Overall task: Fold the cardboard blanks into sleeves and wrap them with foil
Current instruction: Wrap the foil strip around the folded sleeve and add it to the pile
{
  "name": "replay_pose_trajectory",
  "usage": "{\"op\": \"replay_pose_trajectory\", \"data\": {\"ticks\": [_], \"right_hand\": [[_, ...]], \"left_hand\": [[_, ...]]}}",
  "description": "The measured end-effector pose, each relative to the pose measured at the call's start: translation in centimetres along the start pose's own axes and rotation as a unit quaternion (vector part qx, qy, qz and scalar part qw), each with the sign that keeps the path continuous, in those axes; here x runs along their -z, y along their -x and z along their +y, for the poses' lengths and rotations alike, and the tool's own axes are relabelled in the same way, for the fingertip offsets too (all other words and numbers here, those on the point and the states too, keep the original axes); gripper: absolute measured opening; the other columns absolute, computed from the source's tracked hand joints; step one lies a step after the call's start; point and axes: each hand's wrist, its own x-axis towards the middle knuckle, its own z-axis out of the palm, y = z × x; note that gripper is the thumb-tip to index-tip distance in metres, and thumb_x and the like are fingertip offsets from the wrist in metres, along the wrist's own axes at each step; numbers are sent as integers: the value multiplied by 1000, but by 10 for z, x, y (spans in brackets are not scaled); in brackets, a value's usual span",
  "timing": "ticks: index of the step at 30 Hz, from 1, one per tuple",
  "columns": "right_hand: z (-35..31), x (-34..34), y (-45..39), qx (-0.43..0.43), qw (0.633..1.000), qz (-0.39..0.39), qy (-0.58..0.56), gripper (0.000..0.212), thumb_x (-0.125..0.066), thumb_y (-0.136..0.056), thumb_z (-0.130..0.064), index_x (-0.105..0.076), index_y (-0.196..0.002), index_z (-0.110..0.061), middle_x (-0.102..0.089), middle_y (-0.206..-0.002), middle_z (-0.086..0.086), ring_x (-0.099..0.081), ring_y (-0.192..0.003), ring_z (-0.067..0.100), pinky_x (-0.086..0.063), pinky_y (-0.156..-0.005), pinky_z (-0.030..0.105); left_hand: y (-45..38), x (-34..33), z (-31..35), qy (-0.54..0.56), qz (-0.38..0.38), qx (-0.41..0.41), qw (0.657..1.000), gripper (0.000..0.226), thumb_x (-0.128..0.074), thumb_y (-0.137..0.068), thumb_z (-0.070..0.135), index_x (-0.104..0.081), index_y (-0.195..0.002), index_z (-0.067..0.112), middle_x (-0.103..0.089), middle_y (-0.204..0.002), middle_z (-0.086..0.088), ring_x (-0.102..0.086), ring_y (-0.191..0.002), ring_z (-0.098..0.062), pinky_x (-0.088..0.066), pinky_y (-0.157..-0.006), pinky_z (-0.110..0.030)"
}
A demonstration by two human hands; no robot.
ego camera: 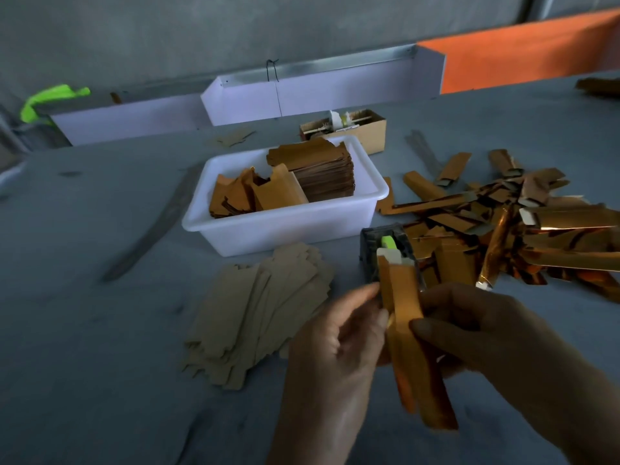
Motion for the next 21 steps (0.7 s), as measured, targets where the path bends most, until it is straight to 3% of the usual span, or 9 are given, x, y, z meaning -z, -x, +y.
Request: {"op": "replay_pose_trajectory", "data": {"ticks": [2,3,5,8,10,13,18,19,21], "right_hand": [[1,8,-4,18,999,44,-19,26,-60,-65,-31,-63,-91,-25,-72,-78,-7,-70,-71,11,-54,-58,26],[4,13,-8,23,996,83,-26,24,-60,-67,-32,-62,-91,-27,-72,-79,-8,-70,-72,11,-54,-62,29],[7,25,-18,22,983,170,-62,10,-58,-80,-27,-59,-90,-30,-70,-79,-3,-69,-73,15,-55,-68,33],[14,42,-32,10,959,278,-47,9,-50,-92,-29,-57,-88,-25,-67,-86,2,-65,-85,30,-54,-82,50],[20,46,-36,10,946,325,-13,14,-51,-92,-31,-58,-94,-20,-65,-92,7,-64,-91,32,-54,-80,48],[27,38,-28,14,937,348,11,28,-55,-89,-32,-55,-115,-23,-62,-108,3,-60,-103,25,-52,-83,47],[13,13,-11,71,955,287,-5,13,-54,-80,-36,-57,-90,-44,-63,-102,-7,-60,-103,21,-50,-87,49],[6,10,-8,82,956,282,-3,12,-54,-77,-38,-59,-87,-43,-65,-100,-7,-62,-99,19,-51,-85,48],[-7,4,-1,110,956,270,-11,14,-56,-77,-33,-64,-81,-43,-69,-88,-9,-66,-86,11,-54,-76,39]], "left_hand": [[-8,10,-8,-91,99,-28,990,21,-64,-88,35,-69,-108,37,-74,-96,16,-67,-88,3,-52,-83,-20],[-13,18,-13,-175,160,-37,971,24,-62,-88,37,-69,-111,32,-74,-100,11,-66,-93,-1,-48,-83,-17],[-23,37,-25,-351,230,-10,908,36,-57,-91,31,-62,-125,19,-67,-120,-6,-58,-114,-20,-38,-93,-26],[-34,66,-53,-509,195,118,830,52,-45,-96,37,-44,-137,6,-39,-146,-18,-28,-139,-34,-28,-107,-41],[-32,76,-66,-547,170,168,802,54,-37,-97,44,-41,-135,6,-37,-146,-17,-25,-140,-34,-30,-106,-41],[-30,74,-72,-592,152,136,779,46,-28,-100,41,-45,-130,10,-45,-139,-12,-37,-131,-30,-36,-100,-36],[-29,50,-62,-625,134,93,763,33,-22,-102,36,-47,-119,22,-51,-126,0,-49,-120,-19,-42,-91,-34],[-28,46,-59,-617,133,72,772,31,-25,-101,32,-52,-113,22,-57,-118,-1,-56,-112,-20,-45,-86,-35],[-23,36,-50,-590,134,3,796,28,-36,-86,17,-64,-82,15,-67,-81,-8,-67,-74,-29,-50,-62,-37]]}}
